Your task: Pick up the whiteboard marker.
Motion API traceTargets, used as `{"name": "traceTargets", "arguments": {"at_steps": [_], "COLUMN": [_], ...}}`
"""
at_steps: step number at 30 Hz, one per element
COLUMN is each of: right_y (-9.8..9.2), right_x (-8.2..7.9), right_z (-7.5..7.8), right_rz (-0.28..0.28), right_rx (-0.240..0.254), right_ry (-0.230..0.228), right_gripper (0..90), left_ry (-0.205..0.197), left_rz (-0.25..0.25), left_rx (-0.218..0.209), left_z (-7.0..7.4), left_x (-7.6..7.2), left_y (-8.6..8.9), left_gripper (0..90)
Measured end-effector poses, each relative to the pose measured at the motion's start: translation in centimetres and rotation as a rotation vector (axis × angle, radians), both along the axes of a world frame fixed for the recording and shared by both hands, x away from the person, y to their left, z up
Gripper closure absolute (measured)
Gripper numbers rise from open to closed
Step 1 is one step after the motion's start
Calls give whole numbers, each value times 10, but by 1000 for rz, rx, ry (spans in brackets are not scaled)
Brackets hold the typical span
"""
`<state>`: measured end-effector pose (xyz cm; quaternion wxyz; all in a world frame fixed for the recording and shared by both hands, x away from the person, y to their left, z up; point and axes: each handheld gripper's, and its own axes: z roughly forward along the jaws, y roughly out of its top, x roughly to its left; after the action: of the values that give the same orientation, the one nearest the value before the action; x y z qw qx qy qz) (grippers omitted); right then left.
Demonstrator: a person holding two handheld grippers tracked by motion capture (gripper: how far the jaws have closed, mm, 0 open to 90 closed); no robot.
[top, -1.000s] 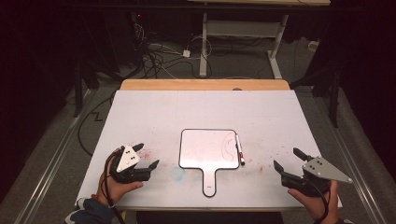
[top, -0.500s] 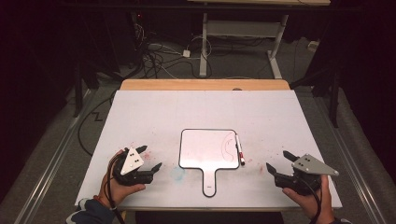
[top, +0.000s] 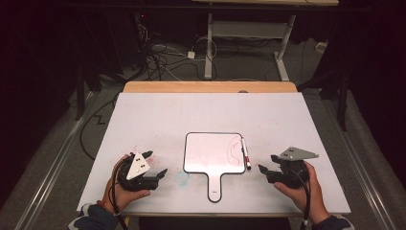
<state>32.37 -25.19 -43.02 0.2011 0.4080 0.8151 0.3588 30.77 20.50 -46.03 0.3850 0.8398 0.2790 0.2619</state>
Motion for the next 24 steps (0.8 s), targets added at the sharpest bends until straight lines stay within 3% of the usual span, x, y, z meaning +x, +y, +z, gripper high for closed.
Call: {"name": "traceTargets", "arguments": {"at_steps": [2, 4, 5, 7, 8, 11, 16, 24], "right_y": [2, 3, 5, 7, 13, 20, 29, 43], "right_x": [11, 17, 28, 34, 46, 66, 90, 113], "right_z": [0, 0, 0, 1, 1, -1, -8, -18], "right_rz": [-6, 0, 1, -1, 3, -11, -22, -21], "right_rx": [14, 35, 62, 70, 68, 74, 59, 45], "right_ry": [45, 59, 99, 109, 145, 186, 226, 279], "right_gripper": [401, 410, 411, 426, 449, 470, 470, 511], "left_ry": [2, 3, 6, 9, 11, 13, 17, 21], "left_rz": [-2, -5, -6, -8, -7, -11, -13, -15], "left_rx": [0, 4, 5, 7, 11, 14, 17, 25], "left_z": [0, 0, -1, -1, -1, -2, -2, -3], "left_x": [0, 0, 0, 1, 1, 0, 0, -2], "left_y": [0, 0, 0, 0, 0, -1, 0, 1], "left_gripper": [208, 208, 208, 208, 208, 208, 208, 208]}}
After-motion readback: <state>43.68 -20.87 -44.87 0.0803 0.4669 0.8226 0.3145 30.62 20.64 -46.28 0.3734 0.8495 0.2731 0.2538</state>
